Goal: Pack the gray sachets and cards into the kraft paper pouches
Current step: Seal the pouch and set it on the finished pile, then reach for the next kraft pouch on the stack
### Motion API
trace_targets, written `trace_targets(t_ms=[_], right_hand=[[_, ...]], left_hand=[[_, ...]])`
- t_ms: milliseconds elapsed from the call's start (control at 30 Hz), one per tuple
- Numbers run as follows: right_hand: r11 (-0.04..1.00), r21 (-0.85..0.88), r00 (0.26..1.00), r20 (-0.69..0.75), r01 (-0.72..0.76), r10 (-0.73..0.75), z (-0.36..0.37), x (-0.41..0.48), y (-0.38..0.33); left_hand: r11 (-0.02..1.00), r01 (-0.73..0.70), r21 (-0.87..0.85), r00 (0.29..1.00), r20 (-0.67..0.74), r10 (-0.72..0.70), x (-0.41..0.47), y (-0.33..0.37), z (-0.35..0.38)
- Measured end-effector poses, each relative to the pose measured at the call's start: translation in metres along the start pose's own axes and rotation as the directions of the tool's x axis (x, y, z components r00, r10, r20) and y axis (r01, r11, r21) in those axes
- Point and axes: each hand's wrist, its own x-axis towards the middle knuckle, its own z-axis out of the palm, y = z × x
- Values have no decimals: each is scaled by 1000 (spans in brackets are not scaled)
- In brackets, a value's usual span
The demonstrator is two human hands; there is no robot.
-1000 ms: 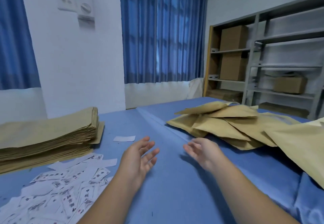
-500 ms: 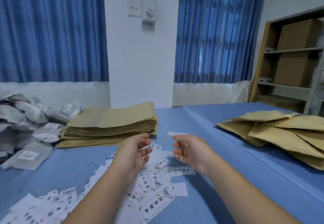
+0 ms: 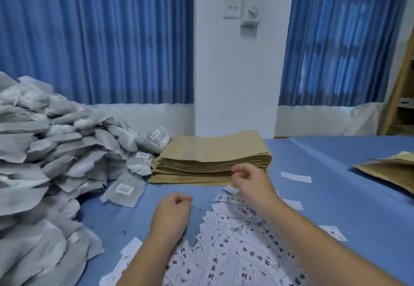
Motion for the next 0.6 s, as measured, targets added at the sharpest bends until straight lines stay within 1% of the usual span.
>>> trace_targets(t_ms=[33,67,100,133,167,200,233,333,367,433,467,533,600], right_hand=[[981,-160,993,-22,112,-117,2,6,-1],[918,-337,975,-6,209,-224,2,13,-1],[807,-519,951,43,282,-305,1,22,-2],[660,-674,929,111,331,-352,-2,30,-3],[517,-779,914,174,355,-367,-6,40,-4],[414,-836,910,214,359,-356,-11,49,-4],[363,-866,918,228,344,-324,-17,58,-4],[347,-901,960,206,261,-188,-35,79,0],[318,-915,968,214,247,-134,-39,83,2],[226,-941,968,249,252,-41,-45,85,6],[189,-947,966,258,258,-22,-47,84,9],[130,-959,967,245,252,-71,-48,80,13],[66,-969,956,222,238,-192,-49,75,13]], left_hand=[[998,-24,63,1000,-2,24,2,-1,2],[991,-45,127,999,-10,46,3,-1,3],[981,-56,183,998,-22,62,4,-1,4],[971,-63,232,997,-33,72,3,-1,3],[960,-69,273,996,-44,84,4,-1,3],[948,-76,309,994,-48,95,3,0,2],[938,-83,336,993,-47,104,3,-1,1],[929,-92,357,992,-49,117,4,0,0],[932,-92,350,992,-49,117,4,-1,-1],[936,-89,340,993,-48,112,6,-2,-1],[935,-88,343,993,-47,111,6,-2,-2],[930,-91,356,992,-46,114,7,-1,-1],[927,-93,363,992,-46,118,7,-1,0]])
